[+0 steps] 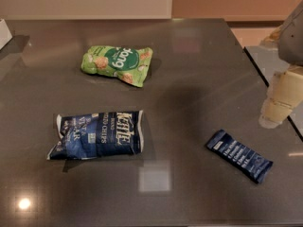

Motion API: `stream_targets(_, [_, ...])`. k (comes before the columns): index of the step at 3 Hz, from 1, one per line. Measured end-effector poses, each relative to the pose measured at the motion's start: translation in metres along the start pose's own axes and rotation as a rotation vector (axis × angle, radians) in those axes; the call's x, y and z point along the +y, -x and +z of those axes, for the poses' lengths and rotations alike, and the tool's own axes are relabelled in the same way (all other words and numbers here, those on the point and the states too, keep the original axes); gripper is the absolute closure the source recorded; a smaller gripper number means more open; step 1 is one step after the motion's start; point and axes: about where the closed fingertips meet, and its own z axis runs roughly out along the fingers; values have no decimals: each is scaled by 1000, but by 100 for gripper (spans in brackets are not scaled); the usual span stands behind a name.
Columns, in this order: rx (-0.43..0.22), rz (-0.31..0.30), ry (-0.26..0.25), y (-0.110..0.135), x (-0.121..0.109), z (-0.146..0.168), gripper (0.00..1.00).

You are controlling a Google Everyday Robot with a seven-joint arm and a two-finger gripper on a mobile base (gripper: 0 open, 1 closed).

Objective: Move rxbar blueberry near green rice chip bag

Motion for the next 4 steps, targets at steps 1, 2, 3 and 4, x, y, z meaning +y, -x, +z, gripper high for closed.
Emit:
stream_targets(1, [-20,28,13,-2,19,9,0])
stream_targets(2, [-51,106,45,-11,57,43,0])
stream_targets(3, [-51,147,72,-18,77,68,0])
stream_targets(4, [-50,188,89,-30,89,91,0])
